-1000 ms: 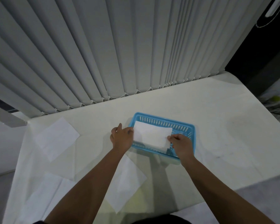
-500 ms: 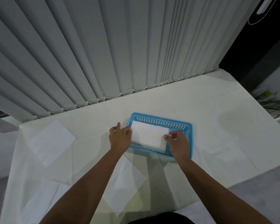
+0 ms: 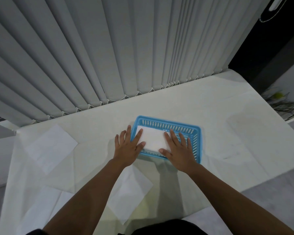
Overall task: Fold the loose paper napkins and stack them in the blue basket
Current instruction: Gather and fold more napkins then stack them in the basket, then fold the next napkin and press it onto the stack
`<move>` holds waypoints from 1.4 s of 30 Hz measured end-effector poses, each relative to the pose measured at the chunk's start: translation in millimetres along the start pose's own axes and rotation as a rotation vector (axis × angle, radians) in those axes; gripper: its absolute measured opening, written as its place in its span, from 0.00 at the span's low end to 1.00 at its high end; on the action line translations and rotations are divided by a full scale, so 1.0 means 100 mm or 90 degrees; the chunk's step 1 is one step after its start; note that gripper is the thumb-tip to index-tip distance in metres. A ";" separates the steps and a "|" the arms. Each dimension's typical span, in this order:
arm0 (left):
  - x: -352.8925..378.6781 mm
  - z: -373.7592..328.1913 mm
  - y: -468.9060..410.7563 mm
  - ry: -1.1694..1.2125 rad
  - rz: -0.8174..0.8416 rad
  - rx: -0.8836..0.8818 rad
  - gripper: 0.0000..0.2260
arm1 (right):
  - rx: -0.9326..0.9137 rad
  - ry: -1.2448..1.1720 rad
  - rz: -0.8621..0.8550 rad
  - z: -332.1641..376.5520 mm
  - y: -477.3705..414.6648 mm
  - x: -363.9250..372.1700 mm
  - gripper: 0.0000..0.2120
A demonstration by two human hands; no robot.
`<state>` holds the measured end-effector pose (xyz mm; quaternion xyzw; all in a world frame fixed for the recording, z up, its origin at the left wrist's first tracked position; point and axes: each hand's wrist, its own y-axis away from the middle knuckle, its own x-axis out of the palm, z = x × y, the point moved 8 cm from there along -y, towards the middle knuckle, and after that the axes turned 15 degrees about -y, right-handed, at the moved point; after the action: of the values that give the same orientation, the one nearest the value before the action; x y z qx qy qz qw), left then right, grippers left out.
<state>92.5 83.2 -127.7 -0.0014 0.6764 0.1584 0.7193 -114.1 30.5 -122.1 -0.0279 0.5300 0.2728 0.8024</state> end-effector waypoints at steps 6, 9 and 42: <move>-0.02 0.01 -0.01 -0.022 -0.005 0.002 0.27 | 0.002 0.010 -0.001 0.01 0.03 0.00 0.37; -0.09 0.01 0.04 -0.019 -0.026 0.001 0.28 | 0.003 0.004 0.000 0.02 0.02 -0.02 0.36; 0.52 1.01 1.63 0.289 0.136 -0.268 0.15 | -0.321 0.128 0.169 1.98 0.19 1.05 0.21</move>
<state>155.3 271.1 -134.8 -0.1143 0.7681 0.3648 0.5137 72.9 155.7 -122.3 -0.1833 0.5213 0.4941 0.6712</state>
